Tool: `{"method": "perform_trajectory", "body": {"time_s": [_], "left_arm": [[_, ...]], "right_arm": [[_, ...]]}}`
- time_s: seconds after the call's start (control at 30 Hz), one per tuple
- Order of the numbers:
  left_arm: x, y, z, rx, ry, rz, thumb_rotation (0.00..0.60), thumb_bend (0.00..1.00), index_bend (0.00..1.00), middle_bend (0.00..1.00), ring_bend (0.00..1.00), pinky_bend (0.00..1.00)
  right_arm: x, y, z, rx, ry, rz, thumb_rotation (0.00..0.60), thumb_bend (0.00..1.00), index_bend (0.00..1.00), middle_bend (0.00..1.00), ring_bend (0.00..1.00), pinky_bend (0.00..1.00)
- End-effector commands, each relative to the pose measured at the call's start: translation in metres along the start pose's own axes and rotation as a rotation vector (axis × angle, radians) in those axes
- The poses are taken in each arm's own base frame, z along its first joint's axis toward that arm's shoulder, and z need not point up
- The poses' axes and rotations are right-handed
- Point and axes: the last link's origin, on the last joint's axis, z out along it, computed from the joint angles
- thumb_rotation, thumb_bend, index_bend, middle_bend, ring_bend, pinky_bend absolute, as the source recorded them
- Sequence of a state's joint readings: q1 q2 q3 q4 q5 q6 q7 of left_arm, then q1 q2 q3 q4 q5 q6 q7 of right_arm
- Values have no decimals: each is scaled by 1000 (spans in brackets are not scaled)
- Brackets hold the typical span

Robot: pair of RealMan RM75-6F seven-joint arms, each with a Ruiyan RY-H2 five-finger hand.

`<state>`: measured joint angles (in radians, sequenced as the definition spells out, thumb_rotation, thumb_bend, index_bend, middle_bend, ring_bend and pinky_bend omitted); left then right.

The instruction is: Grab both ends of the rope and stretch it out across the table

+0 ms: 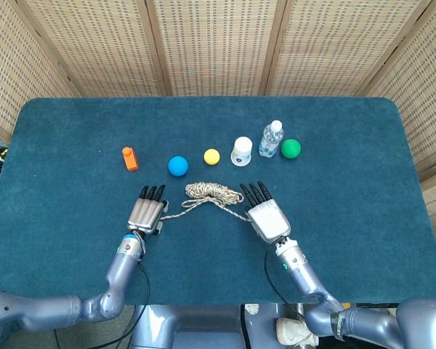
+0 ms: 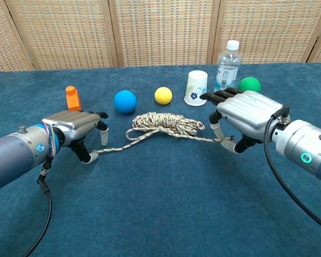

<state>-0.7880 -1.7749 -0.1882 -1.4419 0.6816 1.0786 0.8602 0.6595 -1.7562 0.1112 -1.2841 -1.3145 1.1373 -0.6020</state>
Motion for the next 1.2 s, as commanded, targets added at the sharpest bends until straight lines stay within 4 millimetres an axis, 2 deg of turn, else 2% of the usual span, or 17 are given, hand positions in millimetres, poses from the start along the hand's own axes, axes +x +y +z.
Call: {"method": "perform_trajectory", "body": {"time_s": [0.03,0.6,1.2], "left_arm": [[-1,2,1,0,4,-6,600,427,457,0,0,0],[-5,7,3,-5,17,14,600,429,464,0,0,0],[-8,10,5,4,32,20,600,431,520,0,0,0]], "right_arm": [[-1,1,0,-1,-1,2,600,449,673,0,0,0],[-2,-1,1,-1,0,15,600,448,674,0,0,0],[-5,-2,0,-2,-8,21,600,448,674,0,0,0]]}}
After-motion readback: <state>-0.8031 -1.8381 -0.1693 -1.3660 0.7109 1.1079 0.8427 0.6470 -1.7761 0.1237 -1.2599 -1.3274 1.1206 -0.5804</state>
